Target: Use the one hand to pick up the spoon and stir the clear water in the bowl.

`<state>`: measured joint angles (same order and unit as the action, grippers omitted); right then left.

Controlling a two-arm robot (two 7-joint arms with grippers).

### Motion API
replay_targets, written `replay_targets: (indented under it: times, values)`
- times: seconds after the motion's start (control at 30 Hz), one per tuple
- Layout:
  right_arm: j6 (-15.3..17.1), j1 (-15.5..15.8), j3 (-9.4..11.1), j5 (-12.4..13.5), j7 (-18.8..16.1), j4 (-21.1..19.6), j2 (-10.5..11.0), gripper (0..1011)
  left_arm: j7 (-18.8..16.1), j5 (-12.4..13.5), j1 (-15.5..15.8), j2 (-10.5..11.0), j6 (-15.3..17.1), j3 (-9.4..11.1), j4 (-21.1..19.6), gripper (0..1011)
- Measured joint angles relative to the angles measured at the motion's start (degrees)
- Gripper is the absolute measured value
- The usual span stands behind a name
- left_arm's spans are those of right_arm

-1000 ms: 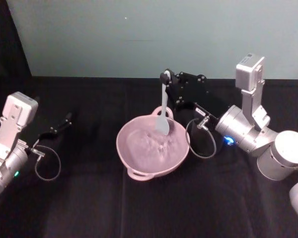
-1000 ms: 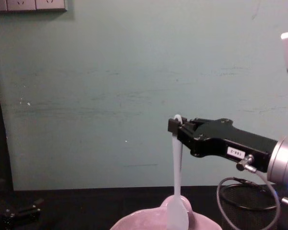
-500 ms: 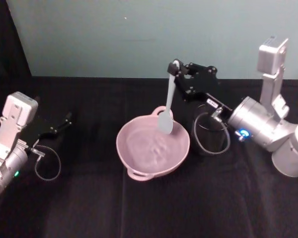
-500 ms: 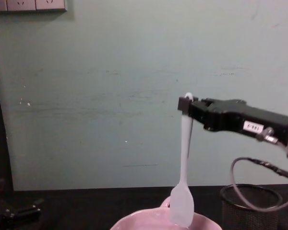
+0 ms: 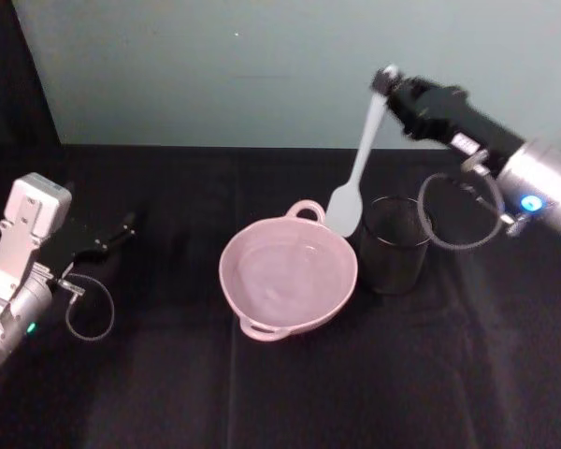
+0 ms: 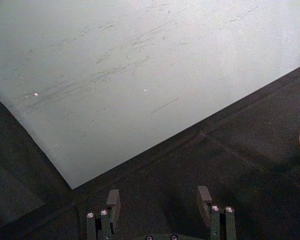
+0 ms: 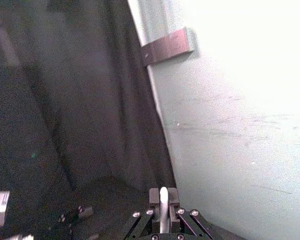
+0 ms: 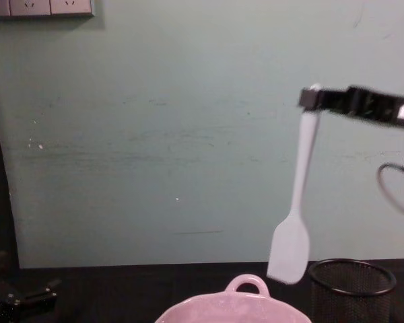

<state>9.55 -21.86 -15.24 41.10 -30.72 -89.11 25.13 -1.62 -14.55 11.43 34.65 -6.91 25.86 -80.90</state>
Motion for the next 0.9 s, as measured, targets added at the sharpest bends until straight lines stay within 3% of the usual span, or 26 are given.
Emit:
replay_targets:
  times: [0.27,0.5,0.9]
  values:
    - [2.1,0.4,3.7,4.8,1.9,0.1,2.1,108,0.0,0.0,0.0,0.0,0.0,0.0,0.0,1011]
    - [3.2,0.3,5.0,7.9,1.9,2.6,3.4,108,0.0,0.0,0.0,0.0,0.0,0.0,0.0,1011]
    - [2.4,-0.1,3.6,9.7,1.2,8.1,3.9,108,0.0,0.0,0.0,0.0,0.0,0.0,0.0,1011]
